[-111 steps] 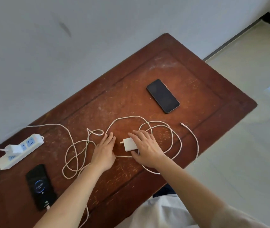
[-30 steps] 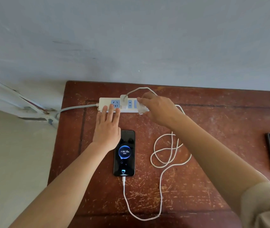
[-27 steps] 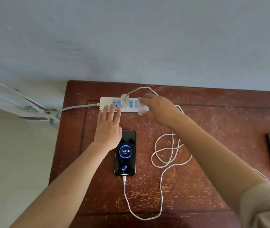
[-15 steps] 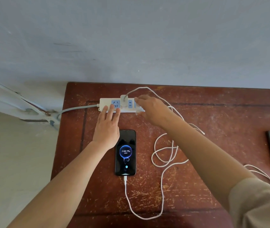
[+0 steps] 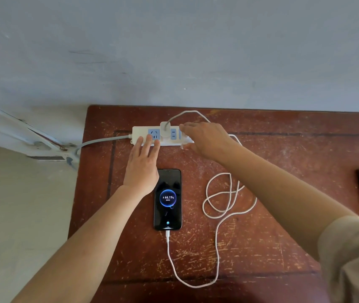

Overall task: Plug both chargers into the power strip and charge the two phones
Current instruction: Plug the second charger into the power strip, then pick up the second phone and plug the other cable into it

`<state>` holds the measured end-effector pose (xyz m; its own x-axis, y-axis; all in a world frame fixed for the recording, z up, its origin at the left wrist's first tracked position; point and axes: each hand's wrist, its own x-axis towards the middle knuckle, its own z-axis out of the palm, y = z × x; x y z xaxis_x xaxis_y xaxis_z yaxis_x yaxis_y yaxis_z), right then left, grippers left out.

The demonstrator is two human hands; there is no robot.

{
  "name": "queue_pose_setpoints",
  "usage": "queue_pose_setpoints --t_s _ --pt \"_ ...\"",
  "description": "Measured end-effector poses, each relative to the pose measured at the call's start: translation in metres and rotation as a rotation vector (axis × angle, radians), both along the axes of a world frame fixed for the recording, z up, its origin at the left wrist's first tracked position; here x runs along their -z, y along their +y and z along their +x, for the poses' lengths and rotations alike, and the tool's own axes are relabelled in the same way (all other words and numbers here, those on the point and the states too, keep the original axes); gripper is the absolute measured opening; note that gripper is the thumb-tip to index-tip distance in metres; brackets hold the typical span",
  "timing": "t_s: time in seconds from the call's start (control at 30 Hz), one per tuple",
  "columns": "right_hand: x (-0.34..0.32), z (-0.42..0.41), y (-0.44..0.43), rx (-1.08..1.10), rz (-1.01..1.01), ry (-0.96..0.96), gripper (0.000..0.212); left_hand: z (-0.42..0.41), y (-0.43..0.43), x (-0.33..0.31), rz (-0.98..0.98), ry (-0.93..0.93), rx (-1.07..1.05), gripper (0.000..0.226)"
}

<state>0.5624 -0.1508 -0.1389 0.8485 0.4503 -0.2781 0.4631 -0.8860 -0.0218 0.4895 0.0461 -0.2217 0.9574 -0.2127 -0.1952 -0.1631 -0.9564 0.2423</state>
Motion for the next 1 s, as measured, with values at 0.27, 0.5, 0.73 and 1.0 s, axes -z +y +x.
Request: queue_pose_setpoints --t_s 0.27,0.5,0.73,1.0 --pt "0.007 -0.017 0.009 0.121 -0.027 -0.100 0.064 0.008 0.006 -0.017 0.076 0.148 0.030 0.080" --pt "-0.019 -0.116 -0.041 0.409 0.312 -0.297 0.064 -0.012 -0.014 -0.053 0.161 0.028 0.083 0.058" --pt "-0.001 -0.283 -0.156 0.966 0.247 -0.113 0.057 -0.072 -0.117 -0.057 0.066 -0.038 0.403 0.059" --pt "0.028 -0.385 -0.253 1.472 0.233 0.015 0.057 -0.132 -0.249 -0.054 0.007 0.066 0.725 0.059"
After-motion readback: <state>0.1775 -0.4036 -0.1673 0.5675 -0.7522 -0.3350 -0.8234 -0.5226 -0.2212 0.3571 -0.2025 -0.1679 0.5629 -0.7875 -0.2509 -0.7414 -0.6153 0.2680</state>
